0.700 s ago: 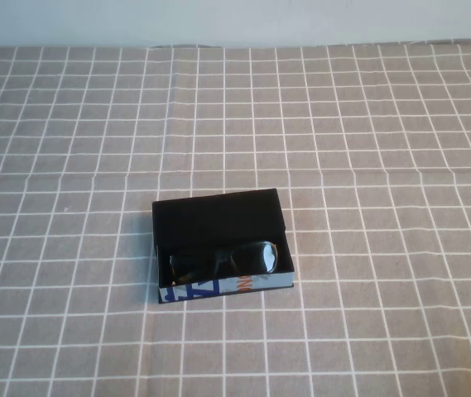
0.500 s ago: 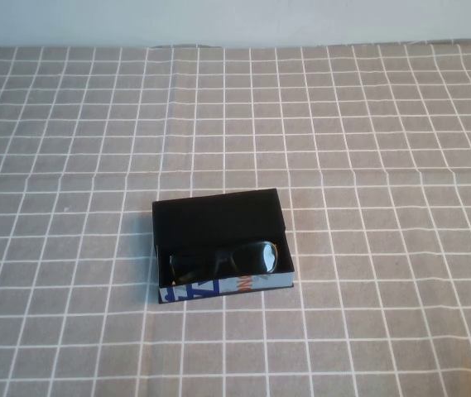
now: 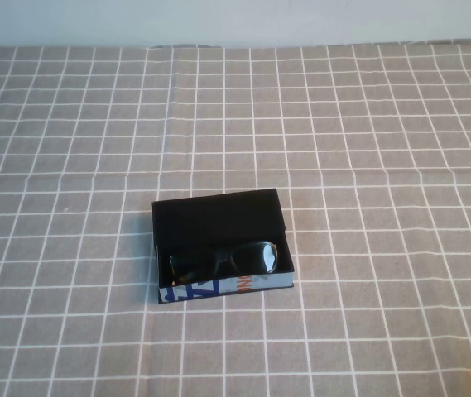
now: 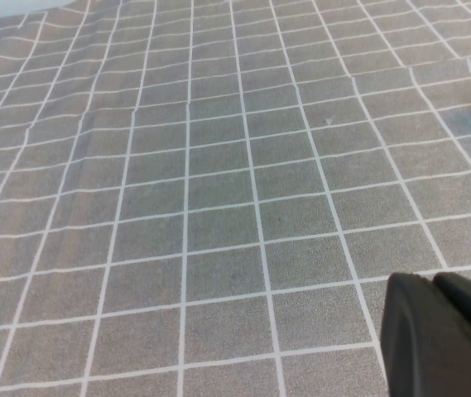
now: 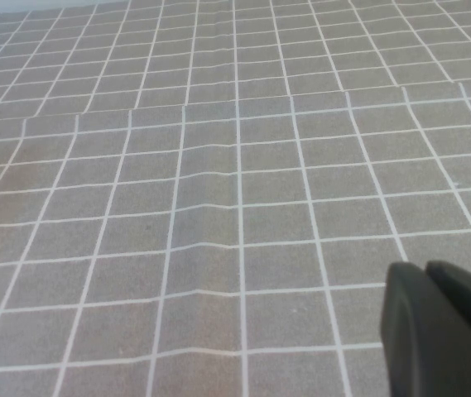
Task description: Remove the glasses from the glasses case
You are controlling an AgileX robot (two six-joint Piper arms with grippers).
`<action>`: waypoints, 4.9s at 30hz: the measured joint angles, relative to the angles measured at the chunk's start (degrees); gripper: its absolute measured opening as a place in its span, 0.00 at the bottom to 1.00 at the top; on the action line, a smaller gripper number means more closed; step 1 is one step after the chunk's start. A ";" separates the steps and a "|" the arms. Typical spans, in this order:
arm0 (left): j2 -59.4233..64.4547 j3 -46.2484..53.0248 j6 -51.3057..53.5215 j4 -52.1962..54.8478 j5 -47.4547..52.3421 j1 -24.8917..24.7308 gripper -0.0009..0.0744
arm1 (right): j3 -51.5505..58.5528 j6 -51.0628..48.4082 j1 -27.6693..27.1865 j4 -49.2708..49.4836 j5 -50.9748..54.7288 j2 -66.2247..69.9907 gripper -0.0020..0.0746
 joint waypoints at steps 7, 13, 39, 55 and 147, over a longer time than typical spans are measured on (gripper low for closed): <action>0.00 0.00 0.00 0.00 0.00 0.00 0.01 | 0.00 0.00 0.00 0.70 -0.11 0.00 0.00; 0.00 0.00 0.00 0.00 0.00 0.00 0.01 | 0.00 0.00 0.00 1.90 -0.33 0.00 0.00; 0.00 0.00 0.00 0.00 0.00 0.00 0.01 | -9.49 0.00 0.00 40.91 2.96 8.12 0.00; 0.00 0.00 0.00 0.00 0.00 0.00 0.01 | -44.65 -22.58 1.38 30.50 30.57 58.29 0.00; 0.00 0.00 0.00 0.00 0.00 0.00 0.01 | -119.19 -25.84 35.60 7.12 52.34 115.27 0.11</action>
